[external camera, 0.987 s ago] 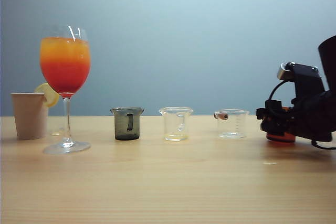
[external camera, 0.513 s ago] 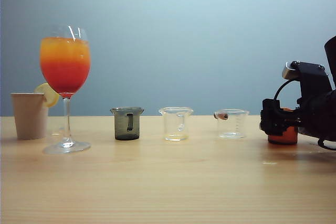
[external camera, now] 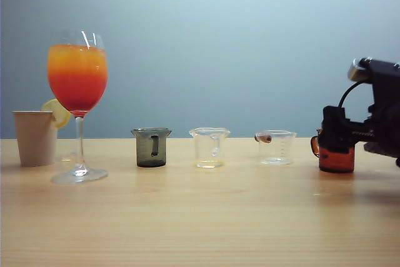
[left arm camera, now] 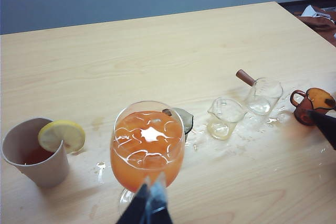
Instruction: Pick up the fourth measuring cup from the left, pour the grenadine inside into the goblet, and finally put the measuring cup back in its original place.
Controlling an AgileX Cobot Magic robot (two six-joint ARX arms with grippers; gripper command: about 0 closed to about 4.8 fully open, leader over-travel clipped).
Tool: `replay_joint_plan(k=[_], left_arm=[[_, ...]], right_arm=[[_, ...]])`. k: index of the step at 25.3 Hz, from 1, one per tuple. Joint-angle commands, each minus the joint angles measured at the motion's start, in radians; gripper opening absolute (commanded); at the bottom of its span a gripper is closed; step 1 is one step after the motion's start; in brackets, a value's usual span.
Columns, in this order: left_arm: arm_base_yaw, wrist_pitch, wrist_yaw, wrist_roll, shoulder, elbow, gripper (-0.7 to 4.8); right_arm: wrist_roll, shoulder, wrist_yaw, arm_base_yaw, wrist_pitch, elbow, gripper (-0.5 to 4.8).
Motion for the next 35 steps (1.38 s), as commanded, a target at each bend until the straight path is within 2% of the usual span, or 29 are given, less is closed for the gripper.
replay_joint_plan(k=[1, 5, 9, 10, 11, 12, 13, 14, 15, 21, 27, 33, 35], left_arm=[[0.001, 0.006, 0.004, 0.000, -0.002, 0.003, -0.04], [0.001, 0.006, 0.004, 0.000, -0.002, 0.003, -0.04], [0.001, 0.006, 0.004, 0.000, -0.002, 0.003, -0.04], [0.001, 0.005, 0.004, 0.000, -0.002, 0.003, -0.04], [0.001, 0.006, 0.004, 0.000, -0.002, 0.003, -0.04], [0.001, 0.006, 0.004, 0.000, -0.002, 0.003, -0.04], [0.001, 0.006, 0.004, 0.000, -0.002, 0.003, -0.04], [0.001, 0.006, 0.004, 0.000, -0.002, 0.003, -0.04], [0.001, 0.005, 0.004, 0.000, -0.002, 0.003, -0.04], [0.001, 0.006, 0.004, 0.000, -0.002, 0.003, -0.04], [0.001, 0.006, 0.004, 0.001, -0.002, 0.003, -0.04], [0.001, 0.006, 0.004, 0.000, -0.002, 0.003, -0.04], [0.001, 0.006, 0.004, 0.000, -0.002, 0.003, -0.04]], right_arm=[[-0.002, -0.052, -0.005, 0.005, 0.009, -0.042, 4.79], [0.013, -0.137, -0.024, 0.013, -0.051, -0.082, 4.79], [0.024, -0.280, -0.100, 0.013, -0.150, -0.122, 4.78], [0.024, -0.319, -0.113, 0.013, -0.171, -0.131, 4.19], [0.024, -0.388, -0.134, 0.013, -0.211, -0.146, 3.05], [0.024, -0.433, -0.144, 0.013, -0.246, -0.151, 2.29], [0.024, -0.512, -0.169, 0.013, -0.309, -0.155, 0.89], [0.023, -0.564, -0.183, 0.013, -0.353, -0.154, 0.11], [0.019, -0.645, -0.195, 0.013, -0.416, -0.154, -0.06], [-0.044, -1.055, -0.234, 0.013, -0.750, -0.154, -0.06], [-0.077, -1.433, -0.188, 0.012, -1.114, -0.154, -0.06], [-0.142, -1.638, -0.191, 0.012, -1.315, -0.154, -0.06], [-0.157, -1.689, -0.223, 0.012, -1.347, -0.155, -0.06]])
